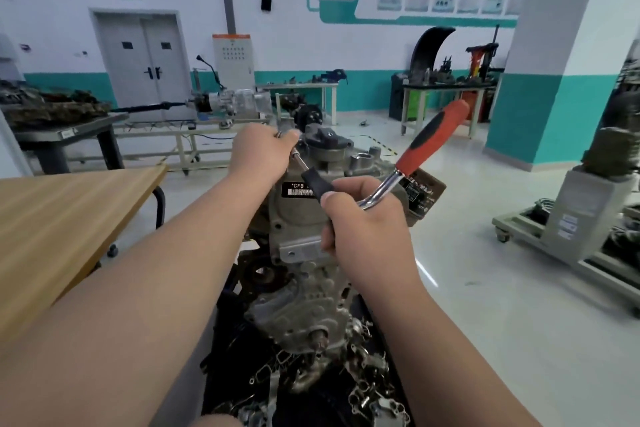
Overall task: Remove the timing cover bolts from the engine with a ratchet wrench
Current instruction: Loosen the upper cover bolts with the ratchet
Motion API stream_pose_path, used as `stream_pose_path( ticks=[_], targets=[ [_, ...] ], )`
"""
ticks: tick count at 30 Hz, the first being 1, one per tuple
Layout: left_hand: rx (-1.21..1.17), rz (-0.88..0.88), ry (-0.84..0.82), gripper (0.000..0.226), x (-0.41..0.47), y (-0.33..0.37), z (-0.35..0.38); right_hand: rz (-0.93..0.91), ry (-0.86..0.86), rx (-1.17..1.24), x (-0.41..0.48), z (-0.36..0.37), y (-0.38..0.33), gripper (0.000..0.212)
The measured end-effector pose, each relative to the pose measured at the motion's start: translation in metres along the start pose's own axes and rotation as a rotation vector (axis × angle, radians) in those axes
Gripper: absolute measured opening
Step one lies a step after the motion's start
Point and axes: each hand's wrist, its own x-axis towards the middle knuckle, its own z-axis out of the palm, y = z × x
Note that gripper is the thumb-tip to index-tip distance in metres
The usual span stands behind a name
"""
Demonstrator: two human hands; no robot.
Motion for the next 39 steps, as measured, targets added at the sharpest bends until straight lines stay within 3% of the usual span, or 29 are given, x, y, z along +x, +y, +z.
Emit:
stream_pose_path(
  ticks=[6, 13, 18, 23, 29, 39],
  targets=[
    [-0.015, -0.014, -0.061, 0.043, 0.021, 0.003, 0.005, 0.002, 0.009, -0.008, 0.010, 0.007, -0.007, 0.011],
    [-0.284, -0.269, -0.087, 0.038, 0.012, -0.049, 0.003, 0.059, -0.063, -0.044, 0.008, 0.018, 0.007, 0.006],
    [-0.414, -0.426, -0.174, 0.034, -0.002, -0.078, 0.019, 0.113, -0.066, -0.264, -0.001, 0.035, 0.033, 0.015],
    [-0.477, -0.383, -0.096, 0.041, -0.005, -0.080, 0.028, 0.047, -0.019, -0.398, -0.006, 0.049, 0.048, 0.027],
    [-0.549, -0.407, -0.101, 0.036, -0.004, -0.081, 0.030, 0.039, 0.001, -0.432, -0.002, 0.060, 0.049, 0.026],
    [-0.775, -0.617, -0.185, 0.026, 0.004, -0.089, 0.034, 0.034, 0.027, -0.459, 0.011, 0.063, 0.044, 0.022]
  ],
)
